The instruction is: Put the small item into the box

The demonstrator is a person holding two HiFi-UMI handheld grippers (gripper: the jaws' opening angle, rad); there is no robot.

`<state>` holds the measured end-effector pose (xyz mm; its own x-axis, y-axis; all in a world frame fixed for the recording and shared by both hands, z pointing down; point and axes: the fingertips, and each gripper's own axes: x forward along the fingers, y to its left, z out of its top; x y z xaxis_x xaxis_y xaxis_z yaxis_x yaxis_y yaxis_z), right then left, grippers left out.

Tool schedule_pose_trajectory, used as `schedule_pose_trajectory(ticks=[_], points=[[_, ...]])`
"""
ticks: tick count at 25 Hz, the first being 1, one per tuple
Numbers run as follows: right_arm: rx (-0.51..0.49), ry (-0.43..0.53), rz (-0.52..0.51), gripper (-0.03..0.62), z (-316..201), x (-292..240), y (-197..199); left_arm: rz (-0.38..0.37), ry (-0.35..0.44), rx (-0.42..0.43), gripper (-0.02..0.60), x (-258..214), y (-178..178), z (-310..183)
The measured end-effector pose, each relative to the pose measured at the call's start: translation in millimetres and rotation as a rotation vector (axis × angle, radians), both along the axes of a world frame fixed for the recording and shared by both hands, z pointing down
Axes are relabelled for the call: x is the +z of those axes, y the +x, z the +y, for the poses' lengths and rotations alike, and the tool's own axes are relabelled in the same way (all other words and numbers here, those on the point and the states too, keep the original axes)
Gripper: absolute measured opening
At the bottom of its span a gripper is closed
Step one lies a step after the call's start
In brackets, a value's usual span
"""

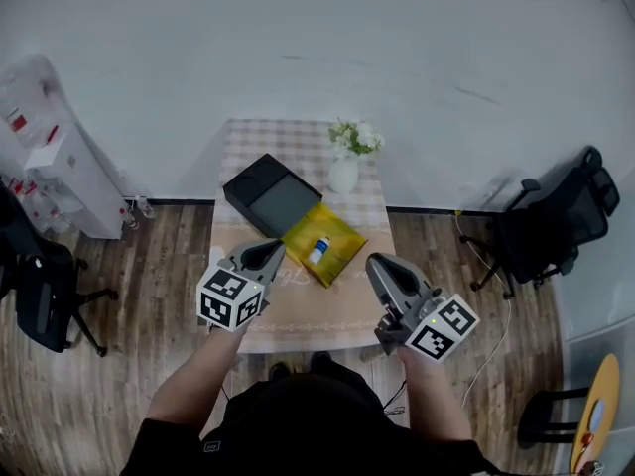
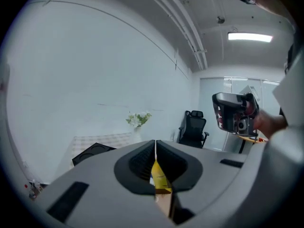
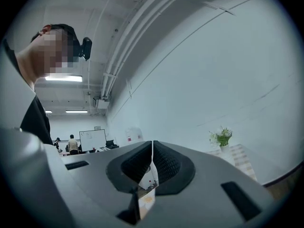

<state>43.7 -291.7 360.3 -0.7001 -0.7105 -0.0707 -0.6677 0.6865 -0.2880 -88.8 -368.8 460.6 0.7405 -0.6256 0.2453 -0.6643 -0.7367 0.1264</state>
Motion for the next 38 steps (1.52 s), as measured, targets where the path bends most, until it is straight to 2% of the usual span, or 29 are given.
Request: schedule_pose_trajectory(ticks=[5, 13, 20, 27, 38], points=[[-0.004, 0.029, 0.030, 0.038, 1, -12, -1, 0.055, 0.063, -0.028, 0.020, -35, -8, 12], [-0.003, 0.121, 0.000, 0.035, -8, -45, 25, 0.035, 0.171, -0.129, 0.020, -71, -7, 22], [-0.001, 0.183, 0.052, 0.035, -11, -54, 44, 0.031, 0.231, -0.187, 0.020, -97, 5, 28], [0.001, 0.175, 0.058, 0.035, -1, -39, 51, 0.037, 0.229, -0.236, 0.020, -98, 3, 40], [-0.016, 0.144, 0.073, 0.035, 5, -20, 51, 0.010, 0.207, -0.240, 0.020, -85, 2, 46]])
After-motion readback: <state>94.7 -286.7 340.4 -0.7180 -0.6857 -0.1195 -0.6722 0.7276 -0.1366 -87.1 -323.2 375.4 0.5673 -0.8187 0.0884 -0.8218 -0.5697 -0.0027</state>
